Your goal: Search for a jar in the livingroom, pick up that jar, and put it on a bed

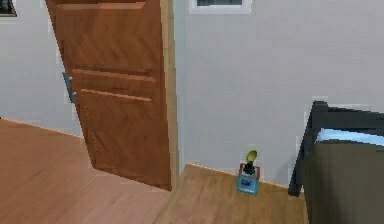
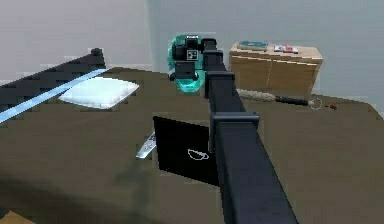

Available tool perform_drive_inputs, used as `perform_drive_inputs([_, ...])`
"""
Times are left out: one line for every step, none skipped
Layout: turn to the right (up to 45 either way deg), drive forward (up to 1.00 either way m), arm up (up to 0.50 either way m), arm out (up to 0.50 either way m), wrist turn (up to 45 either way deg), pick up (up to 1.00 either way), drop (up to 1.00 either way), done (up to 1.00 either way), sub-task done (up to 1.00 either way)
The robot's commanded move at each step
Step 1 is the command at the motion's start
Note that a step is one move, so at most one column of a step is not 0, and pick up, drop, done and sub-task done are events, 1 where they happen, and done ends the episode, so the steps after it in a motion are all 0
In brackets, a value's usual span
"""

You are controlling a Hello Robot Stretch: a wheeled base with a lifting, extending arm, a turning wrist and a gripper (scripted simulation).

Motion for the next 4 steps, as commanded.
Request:
perform_drive_inputs([0.0, 0.00, -0.04, 0.00, 0.0, 0.00, 0.00, 0.00, 0.00])
perform_drive_inputs([0.0, 0.00, -0.32, 0.00, 0.0, 0.00, 0.00, 0.00, 0.00])
perform_drive_inputs([0.0, 0.00, 0.00, 0.00, 0.0, 0.00, 1.00, 0.00, 0.00])
perform_drive_inputs([0.0, 0.00, 0.04, 0.00, 0.0, 0.00, 0.00, 0.00, 0.00])
